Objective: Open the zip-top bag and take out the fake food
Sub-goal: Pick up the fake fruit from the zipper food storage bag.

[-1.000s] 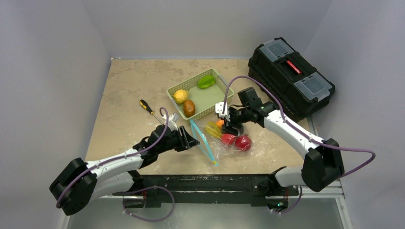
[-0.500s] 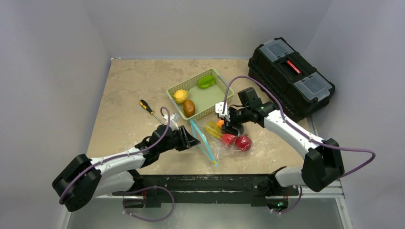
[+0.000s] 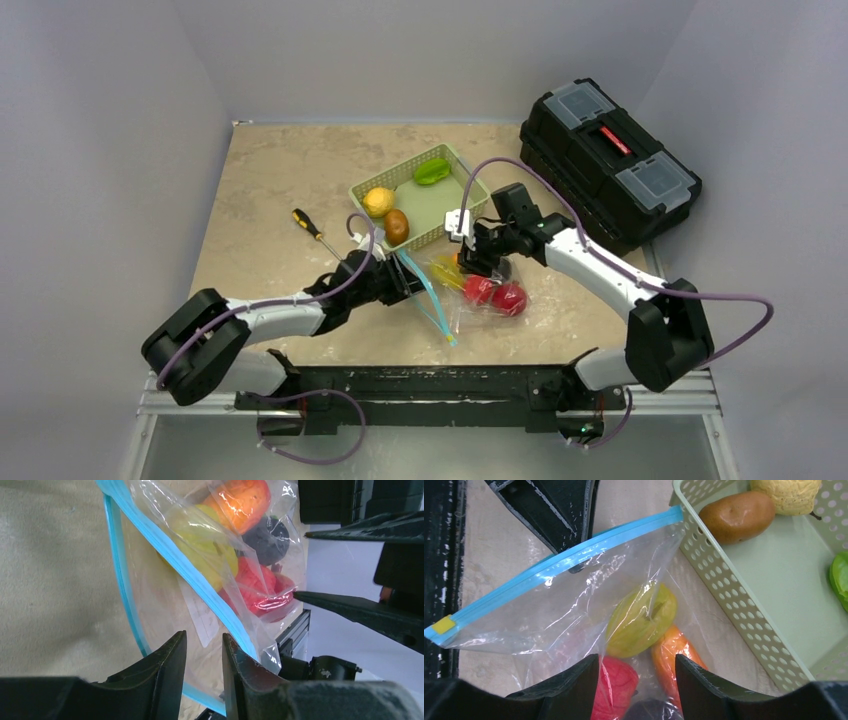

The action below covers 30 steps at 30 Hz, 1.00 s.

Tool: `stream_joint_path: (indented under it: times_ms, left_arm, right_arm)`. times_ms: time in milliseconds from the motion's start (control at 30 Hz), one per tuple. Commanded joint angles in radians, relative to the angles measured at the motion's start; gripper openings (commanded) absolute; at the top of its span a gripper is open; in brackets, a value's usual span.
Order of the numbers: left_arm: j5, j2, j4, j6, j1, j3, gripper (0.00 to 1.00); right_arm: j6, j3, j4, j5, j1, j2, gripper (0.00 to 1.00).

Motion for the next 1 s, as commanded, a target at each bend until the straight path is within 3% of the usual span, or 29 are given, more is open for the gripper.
stream_joint_path:
  times_ms: [0, 233, 367, 733, 967]
  left_arm:
    - [-0.063, 0.056, 0.091, -0.044, -0.004, 0.048, 0.32]
    - [-0.103, 0.179, 0.19, -0.085, -0.022, 0.066, 0.36]
    - [-0.148, 0.222, 0.218, -0.095, -0.039, 0.085, 0.43]
    - [-0.244, 0.276, 0.104, -0.128, -0.047, 0.16, 0.61]
    - [-0.251, 0.326, 0.106, -0.123, -0.048, 0.196, 0.61]
  right_arm:
    - [0.114, -0.008, 0.103, 0.097, 0.014, 0.053, 0.44]
    - [0.232, -0.026, 0.223, 0.178, 0.02, 0.103, 0.25]
    - [0.268, -0.02, 0.253, 0.199, 0.032, 0.151, 0.2]
    - [0.288, 0.011, 0.243, 0.196, 0.039, 0.239, 0.17]
    - [0.275, 0.031, 0.199, 0.149, 0.041, 0.269, 0.14]
